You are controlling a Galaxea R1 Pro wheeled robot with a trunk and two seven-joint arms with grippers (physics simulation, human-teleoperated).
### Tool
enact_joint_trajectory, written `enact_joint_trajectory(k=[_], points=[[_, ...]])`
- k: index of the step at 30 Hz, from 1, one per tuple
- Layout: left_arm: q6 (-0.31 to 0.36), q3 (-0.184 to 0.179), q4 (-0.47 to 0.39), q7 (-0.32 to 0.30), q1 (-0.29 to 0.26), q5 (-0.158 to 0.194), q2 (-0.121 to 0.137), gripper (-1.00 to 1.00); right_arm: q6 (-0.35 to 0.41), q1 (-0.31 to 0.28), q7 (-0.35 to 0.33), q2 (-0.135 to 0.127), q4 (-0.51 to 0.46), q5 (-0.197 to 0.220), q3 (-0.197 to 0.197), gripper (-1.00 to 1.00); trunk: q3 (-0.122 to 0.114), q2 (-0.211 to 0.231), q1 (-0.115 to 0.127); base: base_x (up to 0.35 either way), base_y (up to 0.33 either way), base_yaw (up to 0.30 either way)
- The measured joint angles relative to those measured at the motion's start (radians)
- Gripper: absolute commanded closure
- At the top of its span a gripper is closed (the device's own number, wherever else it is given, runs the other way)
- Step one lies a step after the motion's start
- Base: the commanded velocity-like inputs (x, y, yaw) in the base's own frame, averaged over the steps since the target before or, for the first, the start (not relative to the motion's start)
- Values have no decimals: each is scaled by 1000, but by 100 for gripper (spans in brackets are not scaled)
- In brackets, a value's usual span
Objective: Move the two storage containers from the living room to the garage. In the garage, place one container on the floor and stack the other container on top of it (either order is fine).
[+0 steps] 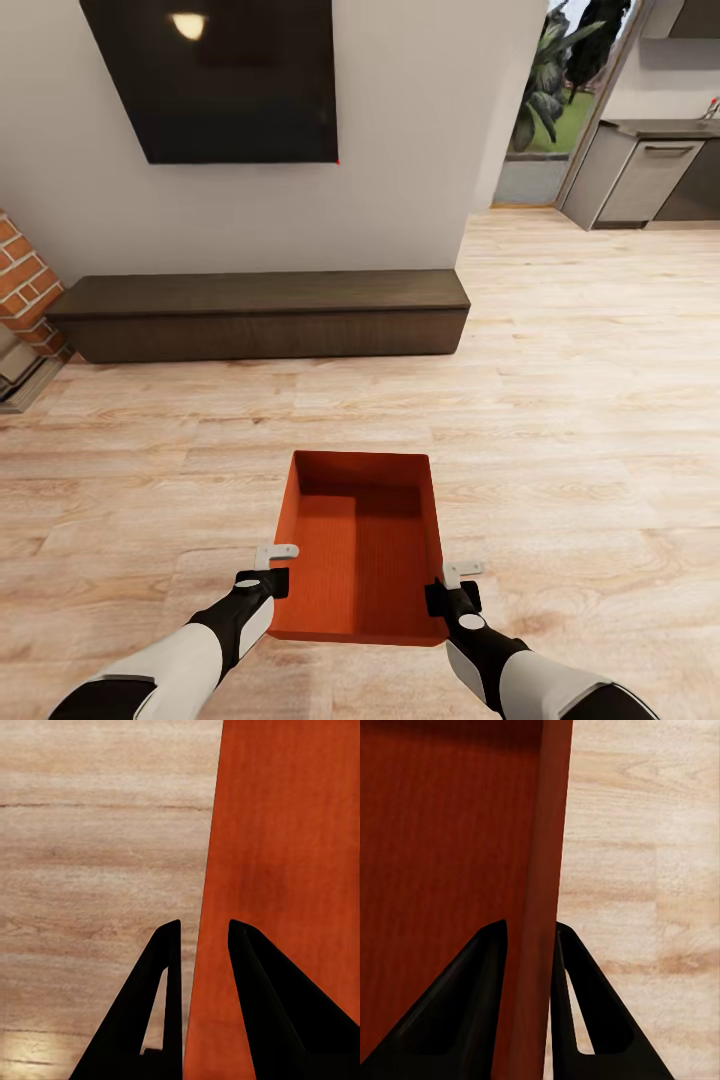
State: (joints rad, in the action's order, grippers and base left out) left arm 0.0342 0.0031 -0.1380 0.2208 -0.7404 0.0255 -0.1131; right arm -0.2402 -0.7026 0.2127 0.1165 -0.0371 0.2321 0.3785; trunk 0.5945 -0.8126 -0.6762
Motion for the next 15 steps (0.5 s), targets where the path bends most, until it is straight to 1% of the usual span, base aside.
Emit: enact_joint_trajectory(k=[15], points=[[0, 0, 0, -2, 0, 1, 2, 100, -1, 0, 0, 2, 1, 6, 4, 100, -48, 105, 58, 0, 0, 0]])
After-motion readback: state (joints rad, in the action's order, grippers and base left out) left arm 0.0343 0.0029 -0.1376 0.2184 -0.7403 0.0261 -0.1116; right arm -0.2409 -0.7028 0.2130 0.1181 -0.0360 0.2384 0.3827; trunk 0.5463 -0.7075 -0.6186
